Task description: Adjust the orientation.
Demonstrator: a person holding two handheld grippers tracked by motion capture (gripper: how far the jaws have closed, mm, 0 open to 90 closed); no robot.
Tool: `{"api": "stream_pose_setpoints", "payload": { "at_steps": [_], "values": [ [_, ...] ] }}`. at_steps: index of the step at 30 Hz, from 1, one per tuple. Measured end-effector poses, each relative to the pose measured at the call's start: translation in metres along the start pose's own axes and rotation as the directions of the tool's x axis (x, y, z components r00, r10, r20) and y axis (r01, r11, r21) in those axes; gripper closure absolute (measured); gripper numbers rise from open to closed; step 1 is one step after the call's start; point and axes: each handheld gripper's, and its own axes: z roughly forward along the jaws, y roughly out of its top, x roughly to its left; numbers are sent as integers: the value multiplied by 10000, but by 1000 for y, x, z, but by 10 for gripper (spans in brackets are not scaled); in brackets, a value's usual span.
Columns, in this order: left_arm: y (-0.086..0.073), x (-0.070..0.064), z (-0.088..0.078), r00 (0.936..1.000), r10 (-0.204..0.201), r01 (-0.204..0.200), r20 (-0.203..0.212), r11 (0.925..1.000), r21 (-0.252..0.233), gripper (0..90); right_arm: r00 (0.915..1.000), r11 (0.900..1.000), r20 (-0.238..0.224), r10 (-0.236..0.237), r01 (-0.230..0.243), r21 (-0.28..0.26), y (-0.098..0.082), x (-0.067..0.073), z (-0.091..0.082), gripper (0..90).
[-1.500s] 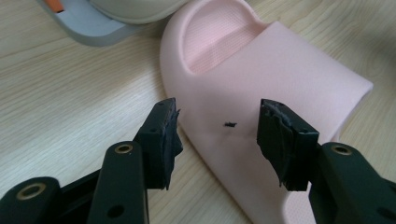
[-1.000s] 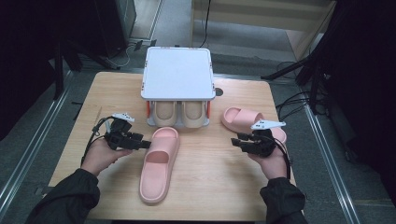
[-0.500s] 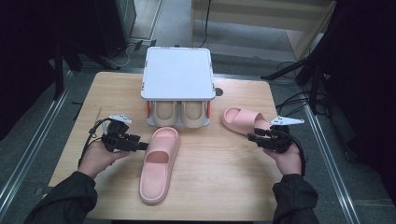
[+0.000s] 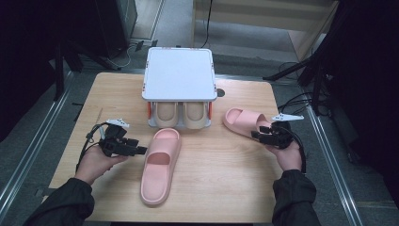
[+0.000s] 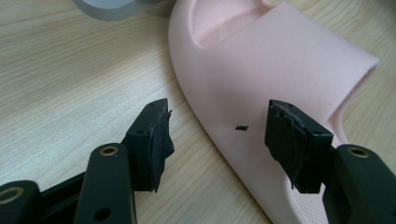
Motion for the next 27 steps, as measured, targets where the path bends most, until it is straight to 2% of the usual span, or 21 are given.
{"api": "stream_pose_setpoints", "payload": {
  "at_steps": [6, 9, 12, 16, 19, 21, 27],
  "values": [
    [-5, 0, -2, 9999, -26, 27, -114, 10000, 77, 395, 9999, 9991, 97, -117, 113, 397, 3, 0, 13, 519],
    [-8, 1, -3, 9998, -149, 149, -154, 9999, 23, 396, 9990, 9977, 186, -406, 395, 550, 5, 0, 19, 554],
    [-10, 1, -5, 9996, -195, 195, -180, 9998, 26, 396, 9985, 9969, 294, -463, 444, 643, 7, 0, 23, 606],
    [-12, 2, -6, 9994, -286, 286, -214, 9996, -1, 396, 9990, 9966, 170, -422, 409, 715, 9, 0, 25, 679],
    [-13, 3, -7, 9991, -364, 364, -214, 9993, 14, 396, 9962, 9929, 159, -860, 844, 834, 11, 6, 26, 760],
    [-13, 3, -7, 9992, -356, 356, -196, 9994, 1, 396, 9952, 9913, 71, -978, 968, 887, 13, 10, 28, 799],
    [-13, 3, -7, 9993, -326, 326, -205, 9995, 13, 397, 9960, 9931, 229, -867, 845, 815, 19, 17, 23, 855]
  ]
}}
